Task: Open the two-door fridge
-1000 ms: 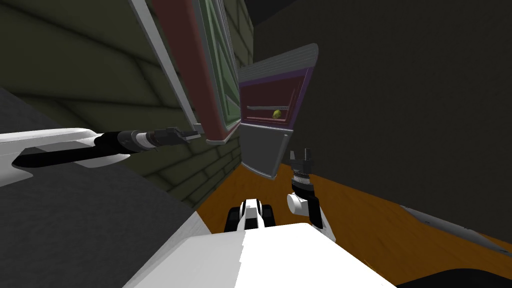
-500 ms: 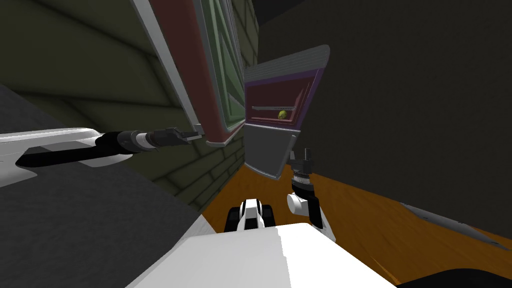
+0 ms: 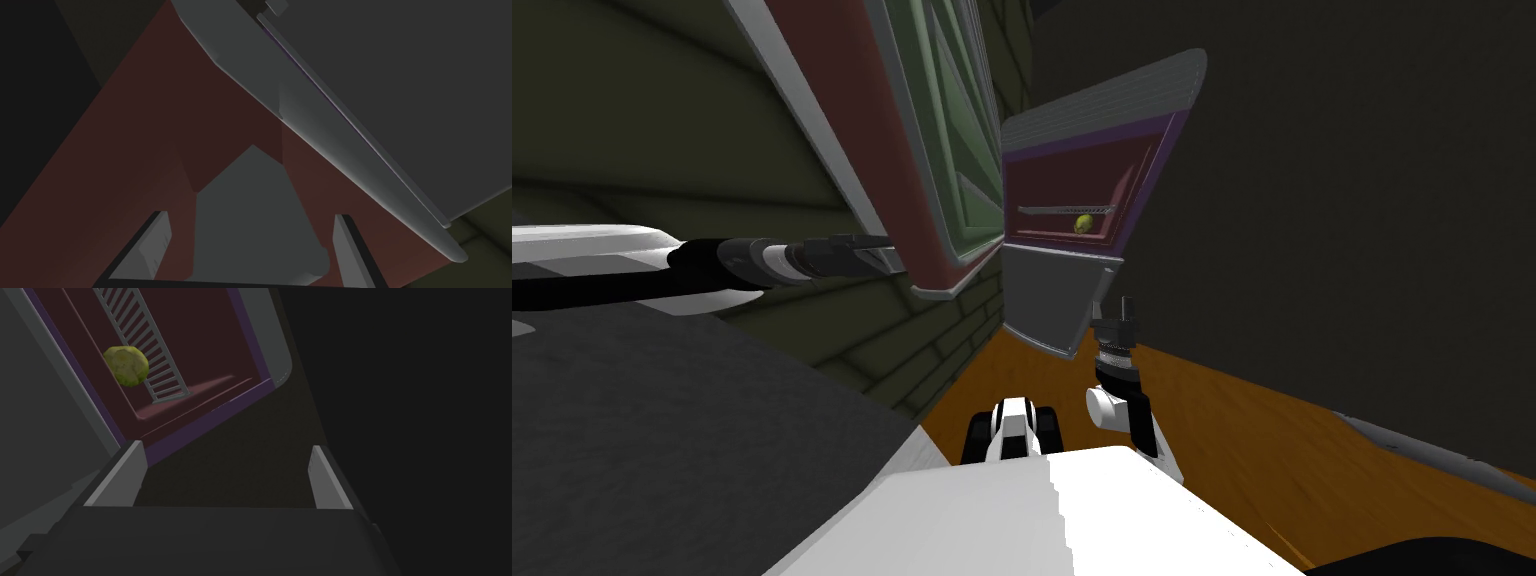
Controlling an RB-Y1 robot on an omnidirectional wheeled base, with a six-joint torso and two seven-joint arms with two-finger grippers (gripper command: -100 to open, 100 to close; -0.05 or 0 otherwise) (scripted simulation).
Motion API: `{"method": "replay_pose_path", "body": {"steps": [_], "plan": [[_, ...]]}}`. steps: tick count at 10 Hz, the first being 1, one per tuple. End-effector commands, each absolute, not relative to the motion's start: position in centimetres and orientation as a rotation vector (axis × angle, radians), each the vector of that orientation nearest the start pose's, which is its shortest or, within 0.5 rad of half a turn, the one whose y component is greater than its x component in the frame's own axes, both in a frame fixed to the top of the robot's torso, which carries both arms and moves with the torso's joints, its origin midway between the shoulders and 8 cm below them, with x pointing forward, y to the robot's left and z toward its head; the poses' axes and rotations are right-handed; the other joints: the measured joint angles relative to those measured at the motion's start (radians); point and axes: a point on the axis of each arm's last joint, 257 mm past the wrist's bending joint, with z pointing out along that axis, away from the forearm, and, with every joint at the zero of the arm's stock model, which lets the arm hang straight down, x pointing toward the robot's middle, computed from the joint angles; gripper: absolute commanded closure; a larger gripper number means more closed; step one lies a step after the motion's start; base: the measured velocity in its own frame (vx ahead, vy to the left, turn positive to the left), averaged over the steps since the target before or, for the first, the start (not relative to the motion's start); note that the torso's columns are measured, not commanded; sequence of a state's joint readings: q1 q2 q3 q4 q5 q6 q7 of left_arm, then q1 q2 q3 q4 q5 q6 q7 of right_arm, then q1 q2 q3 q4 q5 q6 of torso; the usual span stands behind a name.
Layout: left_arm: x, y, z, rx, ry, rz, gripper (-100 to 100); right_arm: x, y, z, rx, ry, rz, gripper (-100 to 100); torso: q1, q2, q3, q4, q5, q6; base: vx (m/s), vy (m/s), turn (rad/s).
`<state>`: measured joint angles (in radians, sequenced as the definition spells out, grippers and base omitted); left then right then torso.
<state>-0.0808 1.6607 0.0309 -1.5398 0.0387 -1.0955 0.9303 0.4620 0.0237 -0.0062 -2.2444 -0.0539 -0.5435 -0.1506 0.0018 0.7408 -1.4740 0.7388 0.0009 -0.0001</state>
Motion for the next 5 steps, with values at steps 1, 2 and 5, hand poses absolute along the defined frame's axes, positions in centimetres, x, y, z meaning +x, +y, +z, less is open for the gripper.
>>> {"method": "replay_pose_path", "body": {"steps": [1,2,5], "plan": [[40.90,29.66,14.05,0.250,1.756,-1.453,0,34.42,-28.67,2.93,0.725,0.482,1.492,0,0.001,-0.001,-0.001,0.000,0.000,0.000,0.000,0.000,0.000],[40.90,29.66,14.06,0.250,1.756,-1.453,0,34.43,-28.67,2.93,0.725,0.482,1.492,0,0.000,-0.002,-0.001,-0.001,0.000,0.000,0.000,0.000,0.000],[40.90,29.66,14.06,0.250,1.756,-1.453,0,34.42,-28.67,2.93,0.725,0.482,1.492,0,-0.002,-0.003,-0.002,-0.001,-0.001,0.000,0.000,0.000,0.000]]}}
